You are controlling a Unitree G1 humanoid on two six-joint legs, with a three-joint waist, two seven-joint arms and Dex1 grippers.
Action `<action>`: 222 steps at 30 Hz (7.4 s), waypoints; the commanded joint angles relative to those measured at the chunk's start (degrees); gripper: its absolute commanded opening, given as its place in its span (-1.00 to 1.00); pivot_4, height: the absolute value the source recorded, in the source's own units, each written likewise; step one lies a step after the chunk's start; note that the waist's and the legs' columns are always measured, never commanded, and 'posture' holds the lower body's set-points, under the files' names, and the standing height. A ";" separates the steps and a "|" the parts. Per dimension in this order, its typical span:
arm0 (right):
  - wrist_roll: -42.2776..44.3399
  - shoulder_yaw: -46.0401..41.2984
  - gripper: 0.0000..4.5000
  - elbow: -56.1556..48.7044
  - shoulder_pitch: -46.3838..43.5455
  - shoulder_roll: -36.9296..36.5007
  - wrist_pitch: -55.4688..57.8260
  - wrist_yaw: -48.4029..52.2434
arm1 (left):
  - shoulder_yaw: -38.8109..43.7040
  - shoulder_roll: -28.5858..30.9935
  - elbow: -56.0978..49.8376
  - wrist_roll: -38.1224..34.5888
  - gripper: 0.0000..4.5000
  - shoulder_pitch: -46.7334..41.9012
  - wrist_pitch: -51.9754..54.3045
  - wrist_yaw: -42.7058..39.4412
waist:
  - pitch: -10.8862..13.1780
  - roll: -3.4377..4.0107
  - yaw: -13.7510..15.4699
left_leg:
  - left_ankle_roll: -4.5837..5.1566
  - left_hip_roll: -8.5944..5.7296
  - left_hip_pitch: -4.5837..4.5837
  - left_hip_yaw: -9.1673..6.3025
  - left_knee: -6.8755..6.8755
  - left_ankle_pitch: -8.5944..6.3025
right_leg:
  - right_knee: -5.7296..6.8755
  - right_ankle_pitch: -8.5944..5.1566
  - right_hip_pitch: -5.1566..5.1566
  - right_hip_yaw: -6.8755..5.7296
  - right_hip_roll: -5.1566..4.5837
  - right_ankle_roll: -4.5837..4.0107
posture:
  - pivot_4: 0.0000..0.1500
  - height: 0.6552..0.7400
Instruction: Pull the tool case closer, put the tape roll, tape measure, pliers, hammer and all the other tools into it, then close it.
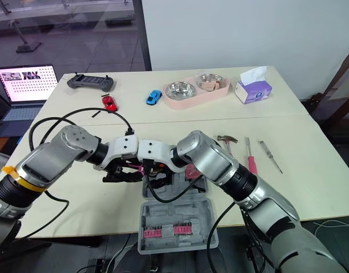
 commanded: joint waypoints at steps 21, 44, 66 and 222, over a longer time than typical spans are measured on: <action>-0.07 -1.46 -0.58 0.30 -0.56 1.43 -1.78 -1.42 | 5.44 -0.81 -2.77 -2.28 0.07 -2.60 3.63 -1.49 | -0.01 0.00 -0.05 | -0.01 0.00 0.00 0.01 0.03 0.01 | 0.06 0.00 -0.01 0.00 0.00 0.00 | 1.00 0.93; -2.03 -0.80 -0.58 -2.61 1.34 -2.63 -1.80 -1.07 | 19.53 1.74 6.15 -8.68 1.00 8.72 -10.14 -6.21 | -0.04 0.00 -0.25 | -0.05 0.01 0.01 0.01 0.04 0.04 | 0.08 0.01 -0.04 0.03 0.01 -0.01 | 1.00 0.93; 0.02 1.89 -0.58 -15.28 -3.09 -21.22 7.58 7.54 | 40.21 -8.89 6.36 -16.23 1.00 39.51 -35.64 -3.07 | -0.07 0.01 0.32 | 0.27 0.07 0.02 0.06 0.04 -0.16 | -0.01 0.12 -0.02 -0.01 -0.23 -0.17 | 1.00 0.93; 16.17 -42.80 -1.00 -20.42 56.79 -25.76 -23.86 0.09 | 38.90 -5.13 1.15 -15.91 -0.47 45.19 -32.46 -0.03 | -0.74 0.15 1.63 | 0.50 0.12 0.96 0.02 -0.13 -0.83 | -0.39 -0.95 1.15 0.01 -0.31 -0.35 | 1.00 0.93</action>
